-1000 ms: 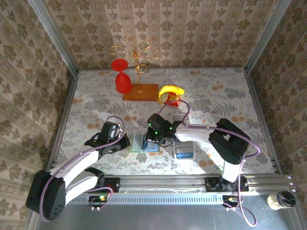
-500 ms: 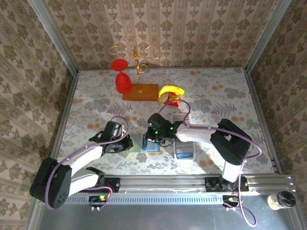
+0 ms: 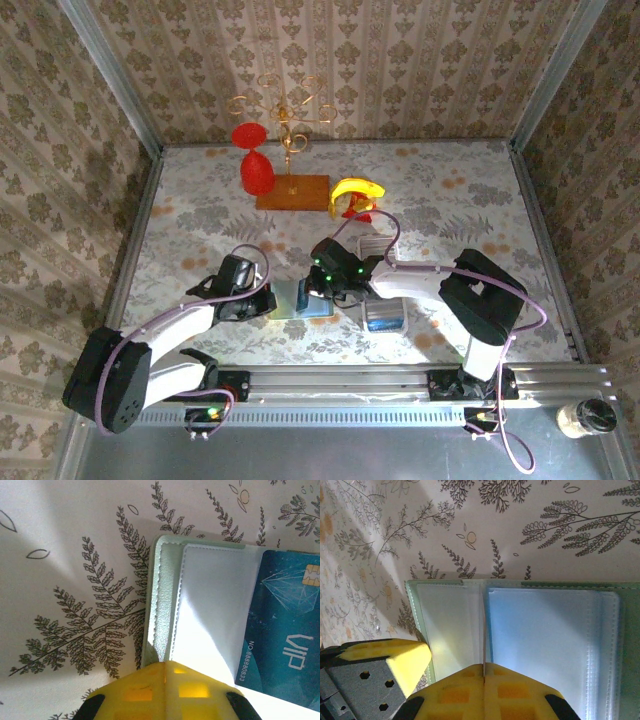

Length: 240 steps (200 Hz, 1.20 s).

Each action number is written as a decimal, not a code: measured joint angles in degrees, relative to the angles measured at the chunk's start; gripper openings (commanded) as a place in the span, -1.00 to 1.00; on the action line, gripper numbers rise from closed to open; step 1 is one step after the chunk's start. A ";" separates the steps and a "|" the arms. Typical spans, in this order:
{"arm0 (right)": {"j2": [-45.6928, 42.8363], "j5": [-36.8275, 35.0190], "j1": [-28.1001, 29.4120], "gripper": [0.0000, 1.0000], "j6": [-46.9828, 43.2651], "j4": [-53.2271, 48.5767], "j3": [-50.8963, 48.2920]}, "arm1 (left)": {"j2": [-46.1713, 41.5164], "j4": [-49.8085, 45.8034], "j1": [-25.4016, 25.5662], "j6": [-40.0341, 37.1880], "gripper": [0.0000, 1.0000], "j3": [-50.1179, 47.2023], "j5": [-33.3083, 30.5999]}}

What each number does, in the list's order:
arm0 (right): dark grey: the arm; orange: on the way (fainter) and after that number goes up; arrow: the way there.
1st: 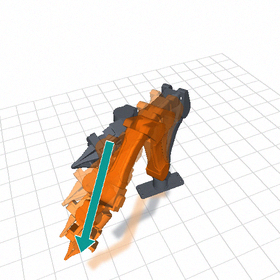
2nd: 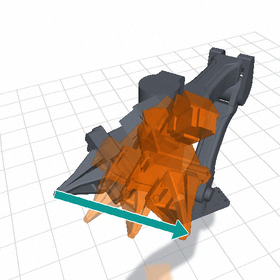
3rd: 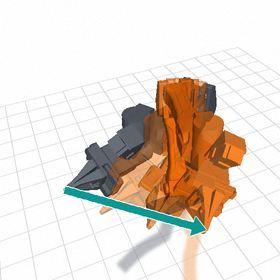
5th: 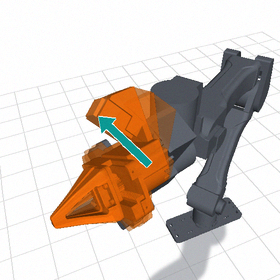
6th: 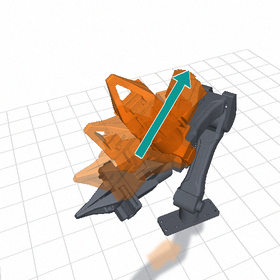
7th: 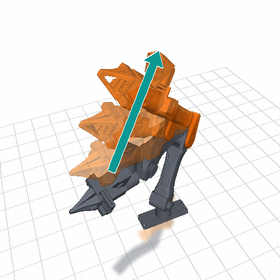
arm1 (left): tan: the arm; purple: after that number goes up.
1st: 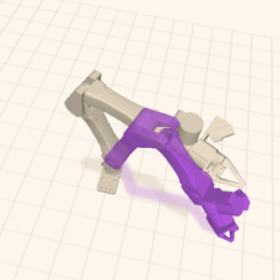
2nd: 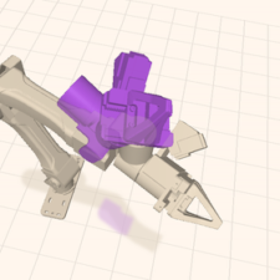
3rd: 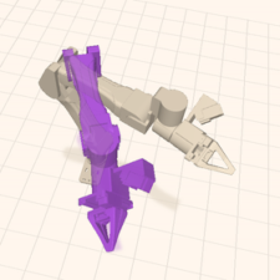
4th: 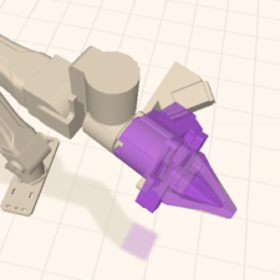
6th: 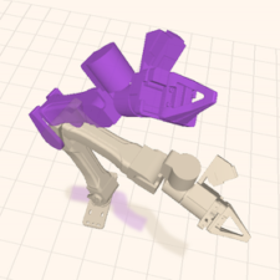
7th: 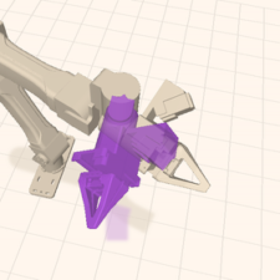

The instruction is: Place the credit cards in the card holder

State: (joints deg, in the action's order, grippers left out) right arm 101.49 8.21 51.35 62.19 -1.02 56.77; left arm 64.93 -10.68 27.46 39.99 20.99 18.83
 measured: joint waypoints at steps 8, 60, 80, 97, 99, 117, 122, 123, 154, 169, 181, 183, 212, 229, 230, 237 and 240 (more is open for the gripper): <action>-0.09 -0.02 0.00 -1.00 0.00 0.09 -0.02 | 0.00 0.00 0.00 -0.02 -1.00 0.00 -0.02; -3.26 -0.48 -1.03 -1.00 0.02 1.73 -3.06 | 0.00 -0.02 0.02 -0.24 -1.00 -0.04 -0.22; -3.61 -0.46 -1.22 -1.00 0.20 2.60 -3.28 | 0.00 0.00 0.15 -0.26 -1.00 -0.04 -0.26; -3.61 -0.42 -1.22 -1.00 0.66 3.72 -3.28 | 0.00 0.00 0.28 -0.26 -1.00 -0.04 -0.52; -3.61 -0.42 -1.22 -1.00 0.74 3.80 -3.28 | 0.00 0.00 0.28 -0.26 -1.00 -0.04 -0.52; -3.61 -0.39 -1.22 -1.00 1.09 4.98 -3.28 | 0.00 0.00 0.28 -0.28 -1.00 -0.04 -0.61; -3.61 -0.39 -1.22 -1.00 1.11 5.20 -3.28 | 0.00 0.00 0.33 -0.28 -1.00 -0.04 -0.61; -3.61 -0.39 -1.22 -1.00 1.11 5.22 -3.28 | 0.00 0.00 0.33 -0.26 -1.00 -0.04 -0.63; -3.21 -0.17 -1.22 -1.00 1.31 6.10 -3.28 | 0.00 0.00 0.35 -0.28 -1.00 -0.04 -0.63; -2.91 -0.15 -1.22 -1.00 1.31 6.29 -3.39 | 0.00 0.04 0.50 -0.28 -1.00 -0.09 -0.68; -2.86 -0.13 -1.22 -1.00 1.36 6.62 -3.78 | 0.00 0.04 0.59 -0.28 -1.00 -0.11 -0.81; -2.86 -0.13 -1.20 -1.00 1.36 6.64 -3.85 | 0.00 0.07 0.59 -0.28 -1.00 -0.11 -0.79; -2.32 -0.07 -1.20 -1.00 1.46 6.69 -4.13 | 0.00 0.07 0.59 -0.28 -1.00 -0.11 -0.83; -2.08 0.00 -1.05 -1.00 1.46 6.64 -4.13 | 0.00 0.07 0.59 -0.28 -1.00 -0.11 -0.83; -2.08 0.00 -1.05 -1.00 1.46 6.64 -4.13 | 0.00 0.07 0.59 -0.28 -1.00 -0.11 -0.83; -2.05 0.00 -1.03 -1.00 1.46 6.67 -4.13 | 0.00 0.07 0.61 -0.28 -1.00 -0.11 -0.83; -2.05 0.00 -0.94 -1.00 1.46 6.69 -4.13 | 0.00 0.07 0.63 -0.28 -1.00 -0.11 -0.83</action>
State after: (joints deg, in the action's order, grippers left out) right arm 99.44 8.21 50.41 63.66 5.67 52.64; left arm 64.93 -10.61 28.10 39.70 20.88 18.00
